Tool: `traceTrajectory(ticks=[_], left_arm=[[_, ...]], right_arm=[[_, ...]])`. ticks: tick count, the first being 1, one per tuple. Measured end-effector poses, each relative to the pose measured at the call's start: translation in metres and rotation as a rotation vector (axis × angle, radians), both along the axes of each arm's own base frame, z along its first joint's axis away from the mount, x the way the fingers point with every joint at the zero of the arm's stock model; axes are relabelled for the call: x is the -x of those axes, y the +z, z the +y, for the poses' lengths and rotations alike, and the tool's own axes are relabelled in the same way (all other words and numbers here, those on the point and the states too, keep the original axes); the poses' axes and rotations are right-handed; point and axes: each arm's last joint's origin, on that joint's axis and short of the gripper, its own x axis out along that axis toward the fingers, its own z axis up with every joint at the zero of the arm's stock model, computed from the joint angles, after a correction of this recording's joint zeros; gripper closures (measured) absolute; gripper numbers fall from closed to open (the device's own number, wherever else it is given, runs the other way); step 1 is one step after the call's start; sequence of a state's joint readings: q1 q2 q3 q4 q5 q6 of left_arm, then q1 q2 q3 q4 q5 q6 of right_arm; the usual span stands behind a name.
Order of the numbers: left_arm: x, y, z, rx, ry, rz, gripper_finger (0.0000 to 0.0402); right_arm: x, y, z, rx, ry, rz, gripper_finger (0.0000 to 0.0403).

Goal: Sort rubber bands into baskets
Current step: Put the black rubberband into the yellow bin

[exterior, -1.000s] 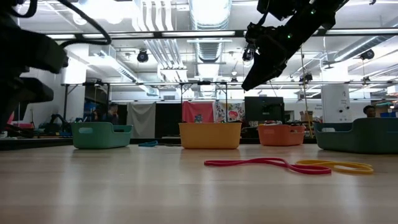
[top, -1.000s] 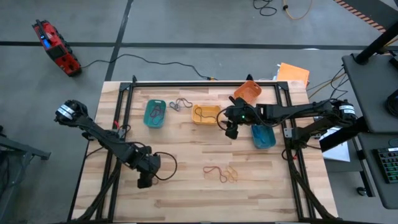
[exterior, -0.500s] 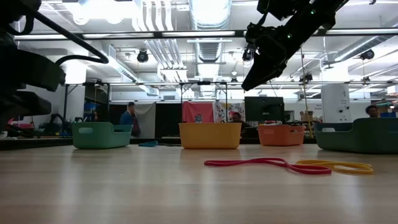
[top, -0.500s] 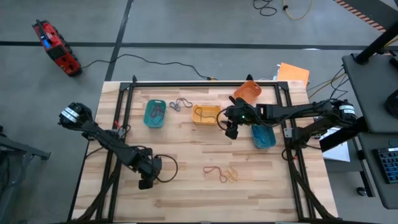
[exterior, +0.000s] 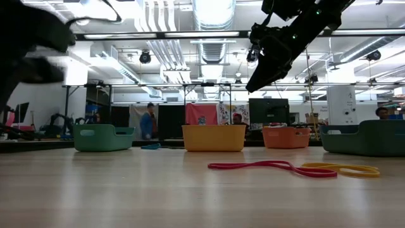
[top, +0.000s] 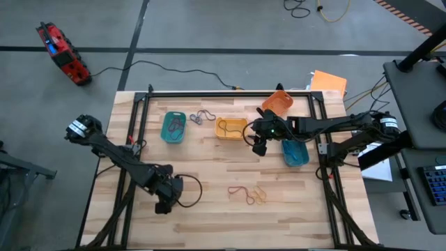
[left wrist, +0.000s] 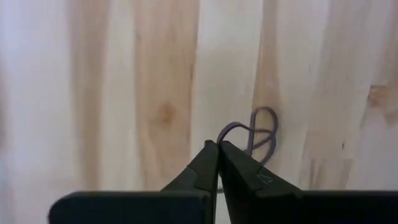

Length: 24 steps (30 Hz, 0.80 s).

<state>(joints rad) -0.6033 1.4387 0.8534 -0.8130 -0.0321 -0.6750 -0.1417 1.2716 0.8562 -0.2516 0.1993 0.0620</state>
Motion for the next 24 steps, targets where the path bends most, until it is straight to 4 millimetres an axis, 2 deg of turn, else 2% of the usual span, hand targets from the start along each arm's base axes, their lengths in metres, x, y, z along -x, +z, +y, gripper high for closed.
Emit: traceTrajectory(ticks=[5,15,20,24], left_arm=[[-0.008,0.031,-0.001,-0.123,-0.032,-0.059,0.0401],[-0.023,0.119,0.006,-0.393,-0.041,-0.294,0.0402],[-0.033,0.141,0.018,-0.500,-0.035,-0.375,0.0402],[-0.042,0.150,0.034,-0.551,-0.007,-0.393,0.0402]], right_arm=[[0.000,0.000,0.000,0.001,0.001,-0.002,0.0229],[-0.005,0.003,0.001,0.018,0.043,-0.077,0.0229],[-0.010,0.006,0.010,0.059,0.129,-0.164,0.0229],[-0.012,0.006,0.018,0.081,0.172,-0.195,0.0229]])
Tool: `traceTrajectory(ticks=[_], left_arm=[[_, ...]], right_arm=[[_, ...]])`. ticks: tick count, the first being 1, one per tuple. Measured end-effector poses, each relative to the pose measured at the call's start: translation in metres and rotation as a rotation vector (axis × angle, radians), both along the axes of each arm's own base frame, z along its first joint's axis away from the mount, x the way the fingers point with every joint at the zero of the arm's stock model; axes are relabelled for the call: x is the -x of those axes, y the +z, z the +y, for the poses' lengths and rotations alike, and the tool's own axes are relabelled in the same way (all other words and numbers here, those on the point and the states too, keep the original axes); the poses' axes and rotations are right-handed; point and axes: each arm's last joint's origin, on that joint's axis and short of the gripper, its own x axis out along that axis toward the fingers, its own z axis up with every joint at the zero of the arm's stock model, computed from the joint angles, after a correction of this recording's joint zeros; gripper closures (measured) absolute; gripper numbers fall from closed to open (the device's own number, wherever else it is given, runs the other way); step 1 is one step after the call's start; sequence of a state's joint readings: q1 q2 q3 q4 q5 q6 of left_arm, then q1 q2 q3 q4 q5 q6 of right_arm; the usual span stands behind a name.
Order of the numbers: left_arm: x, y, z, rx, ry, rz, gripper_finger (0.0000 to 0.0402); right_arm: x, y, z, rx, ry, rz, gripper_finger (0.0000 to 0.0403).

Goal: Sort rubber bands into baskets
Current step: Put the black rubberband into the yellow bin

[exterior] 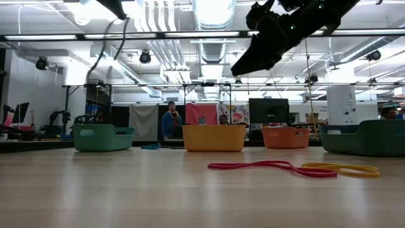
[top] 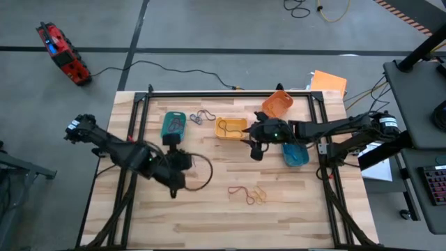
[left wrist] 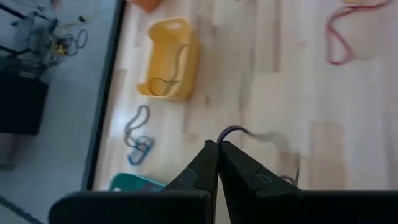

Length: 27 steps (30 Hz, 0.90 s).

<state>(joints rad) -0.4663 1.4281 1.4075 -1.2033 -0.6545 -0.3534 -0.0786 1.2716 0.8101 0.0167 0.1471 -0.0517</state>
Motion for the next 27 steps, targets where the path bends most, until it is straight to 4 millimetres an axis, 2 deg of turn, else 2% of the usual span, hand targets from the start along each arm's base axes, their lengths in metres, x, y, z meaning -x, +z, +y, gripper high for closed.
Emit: traceTrajectory(ticks=[4,13,17,21,27], left_arm=[[-0.014,0.002,0.017,-0.035,-0.022,-0.019,0.0402],[-0.054,-0.004,0.055,0.013,-0.247,-0.137,0.0401],[-0.062,-0.014,0.073,-0.005,-0.241,-0.176,0.0401],[-0.067,-0.024,0.088,-0.001,-0.204,-0.211,0.0401],[-0.072,-0.029,0.094,-0.009,-0.190,-0.279,0.0401]], right_arm=[[0.000,-0.001,0.005,0.002,0.019,-0.007,0.0229],[0.000,-0.002,0.008,-0.014,0.041,-0.014,0.0229],[-0.003,0.002,0.011,-0.072,0.136,-0.060,0.0229],[-0.006,0.009,0.013,-0.088,0.155,-0.148,0.0229],[-0.009,0.013,0.012,-0.076,0.159,-0.207,0.0208]])
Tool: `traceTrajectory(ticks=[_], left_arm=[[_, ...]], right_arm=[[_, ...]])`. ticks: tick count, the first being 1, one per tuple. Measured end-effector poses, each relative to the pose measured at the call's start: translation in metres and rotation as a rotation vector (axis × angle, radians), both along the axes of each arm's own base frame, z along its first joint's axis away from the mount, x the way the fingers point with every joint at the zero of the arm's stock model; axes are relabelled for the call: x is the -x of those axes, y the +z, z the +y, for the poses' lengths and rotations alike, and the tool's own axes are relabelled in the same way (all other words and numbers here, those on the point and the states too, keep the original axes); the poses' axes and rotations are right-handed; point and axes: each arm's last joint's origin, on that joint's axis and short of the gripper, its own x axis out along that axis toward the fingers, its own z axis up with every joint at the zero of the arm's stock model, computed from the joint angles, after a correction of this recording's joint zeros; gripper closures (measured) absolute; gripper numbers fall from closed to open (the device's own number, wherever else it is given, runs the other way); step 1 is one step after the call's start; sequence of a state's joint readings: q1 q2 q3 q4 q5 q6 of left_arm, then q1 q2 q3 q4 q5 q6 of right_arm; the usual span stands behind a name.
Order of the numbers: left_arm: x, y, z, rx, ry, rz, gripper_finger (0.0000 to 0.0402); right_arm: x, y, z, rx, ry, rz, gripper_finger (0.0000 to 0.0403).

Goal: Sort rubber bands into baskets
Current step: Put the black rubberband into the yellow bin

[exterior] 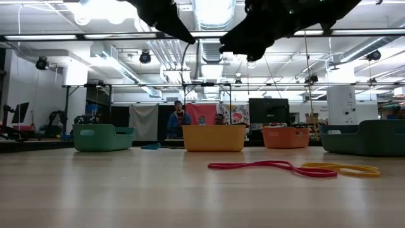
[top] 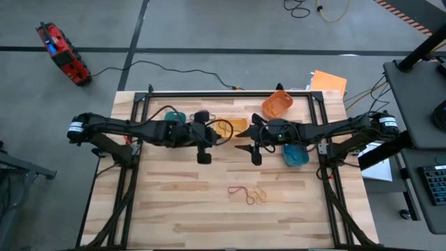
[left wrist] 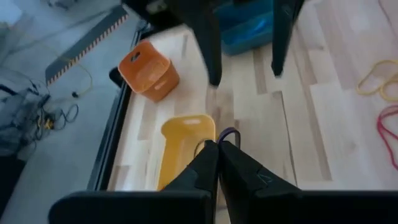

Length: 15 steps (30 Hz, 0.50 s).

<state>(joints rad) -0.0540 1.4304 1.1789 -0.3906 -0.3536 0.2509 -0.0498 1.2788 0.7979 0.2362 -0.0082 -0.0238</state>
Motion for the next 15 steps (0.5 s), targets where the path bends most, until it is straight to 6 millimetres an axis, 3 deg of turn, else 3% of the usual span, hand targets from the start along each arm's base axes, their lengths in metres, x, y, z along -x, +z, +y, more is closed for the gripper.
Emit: traceTrajectory(ticks=[9,15], left_arm=[[-0.006,0.002,-0.002,-0.006,-0.071,-0.094,0.0401],[-0.009,0.005,-0.003,0.005,-0.114,-0.143,0.0401]], right_arm=[[-0.021,-0.014,-0.001,0.026,0.002,-0.058,0.0129],[-0.037,-0.022,-0.002,0.038,0.030,-0.039,0.0110]])
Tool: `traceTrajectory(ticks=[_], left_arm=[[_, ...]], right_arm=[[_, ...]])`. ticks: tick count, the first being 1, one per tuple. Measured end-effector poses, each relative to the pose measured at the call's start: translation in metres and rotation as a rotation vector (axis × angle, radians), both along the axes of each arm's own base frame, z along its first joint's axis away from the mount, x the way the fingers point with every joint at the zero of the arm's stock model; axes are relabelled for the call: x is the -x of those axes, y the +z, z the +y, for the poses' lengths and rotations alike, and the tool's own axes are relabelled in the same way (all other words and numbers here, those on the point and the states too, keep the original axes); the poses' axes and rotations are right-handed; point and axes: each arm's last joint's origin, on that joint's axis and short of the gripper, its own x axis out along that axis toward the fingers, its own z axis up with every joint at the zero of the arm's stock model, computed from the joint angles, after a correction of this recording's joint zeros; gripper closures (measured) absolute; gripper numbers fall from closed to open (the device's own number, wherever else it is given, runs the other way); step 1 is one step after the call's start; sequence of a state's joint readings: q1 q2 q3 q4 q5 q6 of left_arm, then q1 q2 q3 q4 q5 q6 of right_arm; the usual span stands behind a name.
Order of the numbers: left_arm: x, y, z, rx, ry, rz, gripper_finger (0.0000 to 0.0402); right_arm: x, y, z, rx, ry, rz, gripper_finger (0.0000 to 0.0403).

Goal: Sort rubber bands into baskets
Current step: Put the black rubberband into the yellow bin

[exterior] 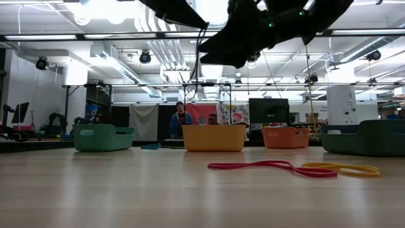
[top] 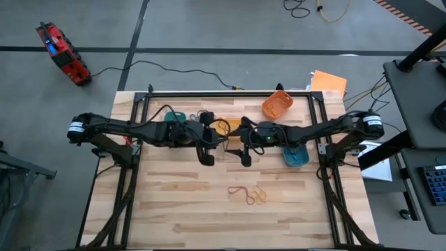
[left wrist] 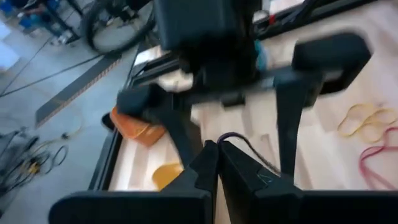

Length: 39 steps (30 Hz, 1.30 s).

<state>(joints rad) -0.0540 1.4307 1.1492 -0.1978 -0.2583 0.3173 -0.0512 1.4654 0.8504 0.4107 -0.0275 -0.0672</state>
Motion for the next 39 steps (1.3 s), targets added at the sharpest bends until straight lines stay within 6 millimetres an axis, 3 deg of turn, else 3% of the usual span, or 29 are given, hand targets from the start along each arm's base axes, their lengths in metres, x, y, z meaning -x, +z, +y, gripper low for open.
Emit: traceTrajectory(ticks=[11,20,39], left_arm=[[-0.001,0.002,-0.001,0.017,-0.031,-0.022,0.0401],[-0.002,-0.001,-0.001,0.016,-0.030,-0.005,0.0401],[0.006,-0.015,-0.001,0.063,0.005,0.133,0.0402]], right_arm=[[-0.022,-0.006,0.001,0.011,0.090,0.017,0.0149],[-0.019,-0.006,0.000,0.020,0.082,0.042,0.0189],[-0.005,-0.014,-0.006,-0.005,-0.009,0.242,0.0186]])
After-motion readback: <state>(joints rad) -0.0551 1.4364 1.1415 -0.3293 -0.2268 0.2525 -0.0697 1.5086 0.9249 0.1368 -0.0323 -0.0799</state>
